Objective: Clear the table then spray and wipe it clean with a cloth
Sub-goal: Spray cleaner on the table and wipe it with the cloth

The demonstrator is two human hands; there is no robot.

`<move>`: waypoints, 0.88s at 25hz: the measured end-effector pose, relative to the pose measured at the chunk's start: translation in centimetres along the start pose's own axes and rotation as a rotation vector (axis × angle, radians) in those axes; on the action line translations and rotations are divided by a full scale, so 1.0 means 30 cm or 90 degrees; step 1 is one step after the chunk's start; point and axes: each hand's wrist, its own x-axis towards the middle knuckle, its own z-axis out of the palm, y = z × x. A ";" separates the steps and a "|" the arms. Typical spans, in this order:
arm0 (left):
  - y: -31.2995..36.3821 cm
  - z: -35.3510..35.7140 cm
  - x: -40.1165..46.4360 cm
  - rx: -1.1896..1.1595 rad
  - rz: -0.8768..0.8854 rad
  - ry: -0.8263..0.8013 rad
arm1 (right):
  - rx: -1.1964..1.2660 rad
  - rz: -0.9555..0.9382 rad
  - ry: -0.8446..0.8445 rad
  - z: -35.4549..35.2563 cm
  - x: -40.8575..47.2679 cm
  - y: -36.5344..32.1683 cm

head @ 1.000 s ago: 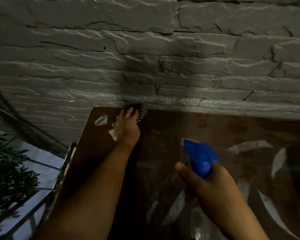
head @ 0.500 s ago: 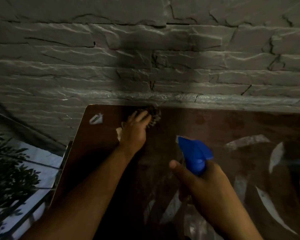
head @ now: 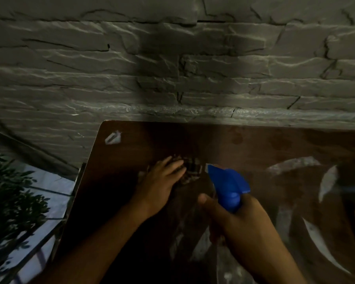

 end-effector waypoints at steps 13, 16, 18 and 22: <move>-0.139 -0.019 -0.124 -0.055 -0.057 0.089 | 0.007 -0.014 0.015 0.017 -0.047 0.049; -0.286 -0.095 0.129 -0.085 -0.248 0.121 | -0.028 -0.028 0.024 0.018 -0.059 0.066; -0.245 -0.094 0.200 -0.062 -0.281 0.090 | -0.032 -0.035 0.029 0.023 -0.075 0.078; -0.035 0.009 -0.182 -0.048 -0.061 0.053 | -0.024 0.004 0.010 0.033 -0.149 0.124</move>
